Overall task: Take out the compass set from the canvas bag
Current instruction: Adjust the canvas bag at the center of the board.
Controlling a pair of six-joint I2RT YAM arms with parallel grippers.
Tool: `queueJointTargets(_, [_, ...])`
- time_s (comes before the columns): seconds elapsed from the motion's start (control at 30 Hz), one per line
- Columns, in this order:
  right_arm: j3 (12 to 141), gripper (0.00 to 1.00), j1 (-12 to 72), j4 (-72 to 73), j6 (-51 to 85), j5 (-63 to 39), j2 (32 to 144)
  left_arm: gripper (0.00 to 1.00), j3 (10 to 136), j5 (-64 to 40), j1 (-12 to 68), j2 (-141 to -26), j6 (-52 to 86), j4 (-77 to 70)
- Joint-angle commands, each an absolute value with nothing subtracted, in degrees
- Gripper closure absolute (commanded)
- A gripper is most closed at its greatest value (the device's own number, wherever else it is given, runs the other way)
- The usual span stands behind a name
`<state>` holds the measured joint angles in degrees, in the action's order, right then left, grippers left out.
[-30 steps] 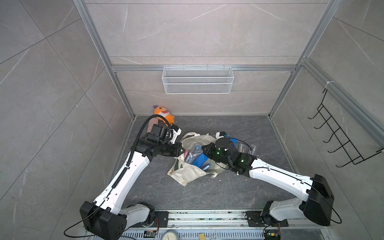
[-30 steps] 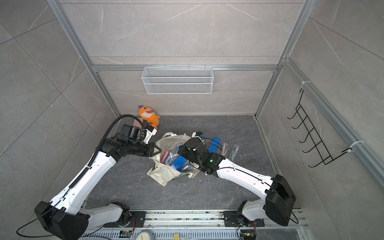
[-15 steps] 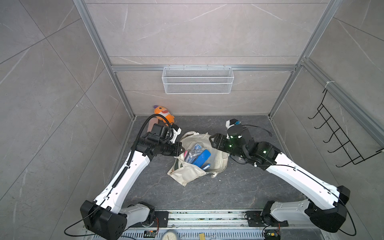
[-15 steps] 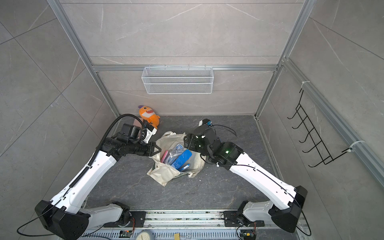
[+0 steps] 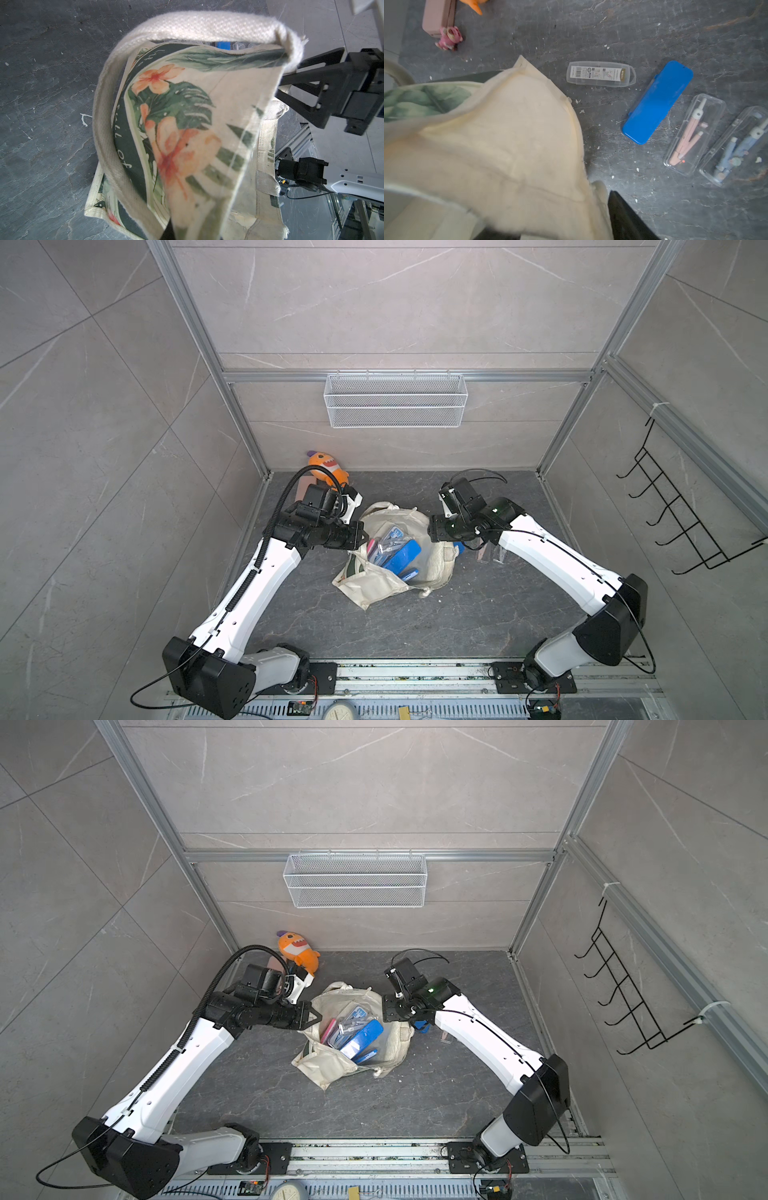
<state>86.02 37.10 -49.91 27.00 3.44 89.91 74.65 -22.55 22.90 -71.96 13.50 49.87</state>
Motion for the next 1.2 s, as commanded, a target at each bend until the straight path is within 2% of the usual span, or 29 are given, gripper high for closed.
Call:
queueJointTargets(0.0, [86.2,0.59,36.6,-49.3,25.6,-0.7,90.8,1.00,79.3,-22.5,22.8,-71.9,12.6,47.2])
queueJointTargets(0.1, [86.3,0.85,36.6,-48.4,27.1,-4.1,91.3,0.99,81.6,-19.6,22.8,-72.6,13.6,49.4])
queueJointTargets(0.17, [85.3,0.98,36.9,-46.5,30.4,-7.5,90.9,0.81,85.3,-16.0,22.8,-73.6,14.4,53.2])
queueJointTargets(0.2, [84.7,1.00,37.3,-45.8,32.2,-8.1,90.4,0.75,87.3,-14.8,22.8,-74.1,14.8,55.0])
queueJointTargets(0.37, [81.7,1.00,42.0,-42.0,41.0,-7.0,86.7,0.52,100.1,-10.6,22.8,-74.7,20.3,66.9])
queueJointTargets(0.4, [81.3,1.00,42.7,-41.4,42.2,-6.6,86.3,0.51,102.2,-10.0,22.8,-74.7,21.9,69.2])
queueJointTargets(0.5, [81.1,1.00,44.8,-40.7,45.2,-4.8,85.9,0.54,106.0,-12.1,22.8,-74.8,29.5,76.1])
queueJointTargets(0.57, [81.0,1.00,45.8,-40.1,46.3,-3.8,86.0,0.64,103.7,-19.0,23.1,-73.7,35.6,77.4])
queueJointTargets(0.63, [81.2,1.00,46.3,-39.6,47.3,-3.5,86.0,0.66,98.5,-21.0,25.1,-70.6,42.7,76.1])
queueJointTargets(0.73, [81.6,1.00,46.9,-38.6,48.1,-3.9,86.8,0.63,89.7,-17.4,28.7,-63.6,51.2,71.9])
queueJointTargets(0.87, [82.3,1.00,48.2,-38.4,48.2,-3.7,88.3,0.59,81.4,-13.5,28.7,-58.1,54.5,71.2])
queueJointTargets(1.17, [80.3,1.00,49.5,-38.2,48.5,-2.1,87.1,0.55,79.3,-11.7,28.7,-61.8,55.2,66.0])
